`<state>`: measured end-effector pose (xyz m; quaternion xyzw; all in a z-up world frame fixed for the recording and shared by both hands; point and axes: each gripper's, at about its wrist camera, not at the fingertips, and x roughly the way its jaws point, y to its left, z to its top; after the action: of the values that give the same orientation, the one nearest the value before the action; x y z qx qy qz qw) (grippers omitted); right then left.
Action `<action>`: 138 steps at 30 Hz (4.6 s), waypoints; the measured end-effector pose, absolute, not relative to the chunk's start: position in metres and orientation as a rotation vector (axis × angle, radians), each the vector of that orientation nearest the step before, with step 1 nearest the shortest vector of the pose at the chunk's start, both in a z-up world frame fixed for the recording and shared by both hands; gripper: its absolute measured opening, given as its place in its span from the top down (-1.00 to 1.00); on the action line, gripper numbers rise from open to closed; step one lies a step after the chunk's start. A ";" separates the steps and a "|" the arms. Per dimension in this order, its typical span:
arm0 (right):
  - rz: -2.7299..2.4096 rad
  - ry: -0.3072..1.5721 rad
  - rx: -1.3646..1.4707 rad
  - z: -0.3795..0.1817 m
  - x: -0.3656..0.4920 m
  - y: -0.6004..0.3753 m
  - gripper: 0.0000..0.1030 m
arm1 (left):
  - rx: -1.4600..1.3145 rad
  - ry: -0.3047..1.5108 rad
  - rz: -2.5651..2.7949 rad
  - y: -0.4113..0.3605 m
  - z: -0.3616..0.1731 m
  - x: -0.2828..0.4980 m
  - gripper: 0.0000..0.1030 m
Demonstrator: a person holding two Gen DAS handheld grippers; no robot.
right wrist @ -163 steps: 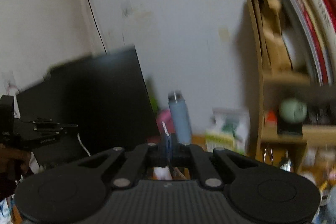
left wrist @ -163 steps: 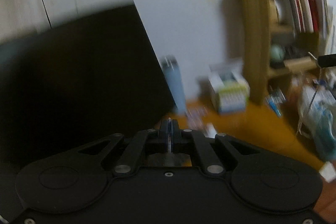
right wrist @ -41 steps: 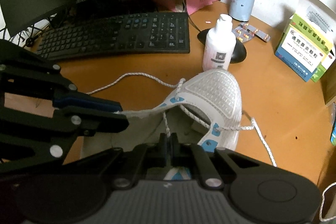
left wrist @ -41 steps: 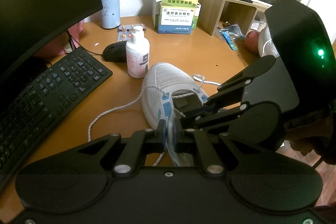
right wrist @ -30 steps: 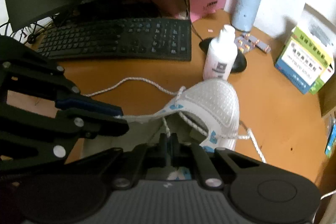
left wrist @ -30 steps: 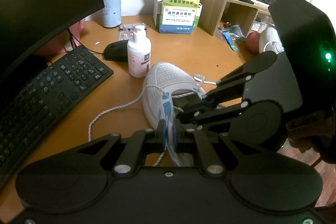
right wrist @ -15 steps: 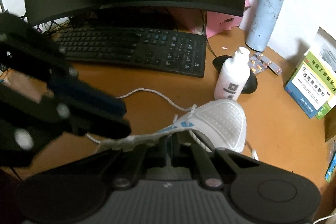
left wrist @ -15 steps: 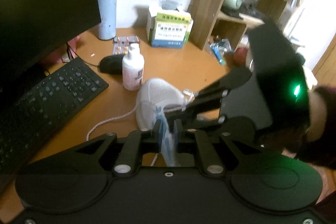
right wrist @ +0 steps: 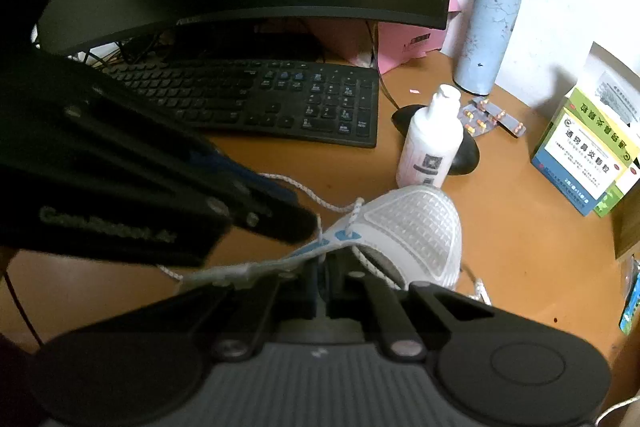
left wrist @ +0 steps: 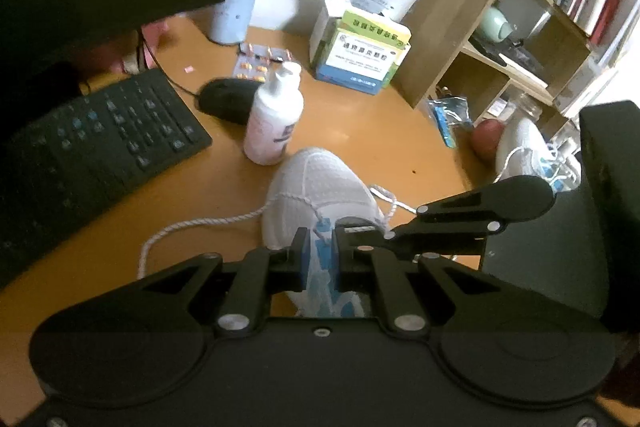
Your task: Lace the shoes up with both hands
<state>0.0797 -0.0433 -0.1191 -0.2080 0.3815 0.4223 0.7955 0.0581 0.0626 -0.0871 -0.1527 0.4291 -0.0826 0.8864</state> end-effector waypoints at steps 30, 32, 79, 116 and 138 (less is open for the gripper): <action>0.762 0.693 -0.553 -0.108 0.036 -0.073 0.20 | -0.338 0.753 -0.031 0.109 -0.047 0.037 1.00; 0.734 0.691 -0.550 -0.109 0.035 -0.077 0.21 | -0.330 0.739 0.010 0.120 -0.039 0.026 1.00; 0.676 0.723 -0.437 -0.116 0.052 -0.100 0.10 | -0.276 0.711 0.858 0.279 0.010 -0.243 0.99; 0.722 0.756 -0.295 -0.087 0.042 -0.103 0.06 | -0.305 0.867 -0.211 0.088 -0.047 -0.048 1.00; 0.622 0.853 -0.292 -0.088 0.030 -0.100 0.06 | -0.323 0.940 -0.207 0.148 -0.107 0.021 0.36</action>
<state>0.0303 -0.0998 -0.0880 -0.1389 0.4055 0.2957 0.8537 0.0213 0.1481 -0.1065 -0.1549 0.4501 -0.0990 0.8739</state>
